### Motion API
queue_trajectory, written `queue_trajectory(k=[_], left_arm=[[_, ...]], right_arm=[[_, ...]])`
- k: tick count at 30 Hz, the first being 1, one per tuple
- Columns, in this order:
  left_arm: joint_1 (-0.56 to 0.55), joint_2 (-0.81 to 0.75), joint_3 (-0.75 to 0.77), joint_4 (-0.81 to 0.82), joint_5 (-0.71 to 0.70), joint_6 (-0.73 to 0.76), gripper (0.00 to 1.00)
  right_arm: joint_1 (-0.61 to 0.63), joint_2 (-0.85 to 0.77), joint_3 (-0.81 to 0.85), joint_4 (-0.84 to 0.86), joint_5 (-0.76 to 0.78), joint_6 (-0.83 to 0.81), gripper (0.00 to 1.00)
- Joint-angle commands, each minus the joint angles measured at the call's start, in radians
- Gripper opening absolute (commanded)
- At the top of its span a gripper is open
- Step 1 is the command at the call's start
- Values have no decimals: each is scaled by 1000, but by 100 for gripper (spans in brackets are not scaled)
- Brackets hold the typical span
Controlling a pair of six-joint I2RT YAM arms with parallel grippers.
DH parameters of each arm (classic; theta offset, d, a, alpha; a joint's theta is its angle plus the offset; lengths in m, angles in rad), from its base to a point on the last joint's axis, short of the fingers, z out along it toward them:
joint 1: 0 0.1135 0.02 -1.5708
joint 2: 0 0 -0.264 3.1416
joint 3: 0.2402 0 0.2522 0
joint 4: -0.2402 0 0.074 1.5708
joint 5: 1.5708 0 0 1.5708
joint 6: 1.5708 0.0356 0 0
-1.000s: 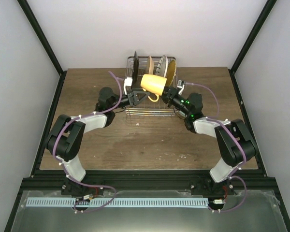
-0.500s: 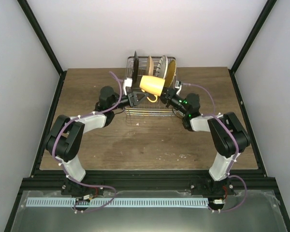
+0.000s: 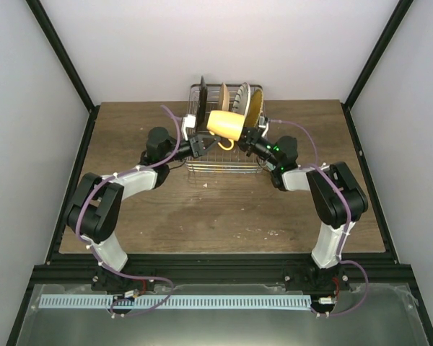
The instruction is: Load the mixed dishes into the dish rack
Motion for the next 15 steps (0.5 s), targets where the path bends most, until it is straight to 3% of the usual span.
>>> queue_trajectory(k=[1,15], left_arm=[[8,-14,44,43,-19,84,0],[10,-24,68,10,-38,109,0]], right_arm=[[-16,-30,38,-4,-58,8,5],[-22,24,119,-131,-162,-94,17]])
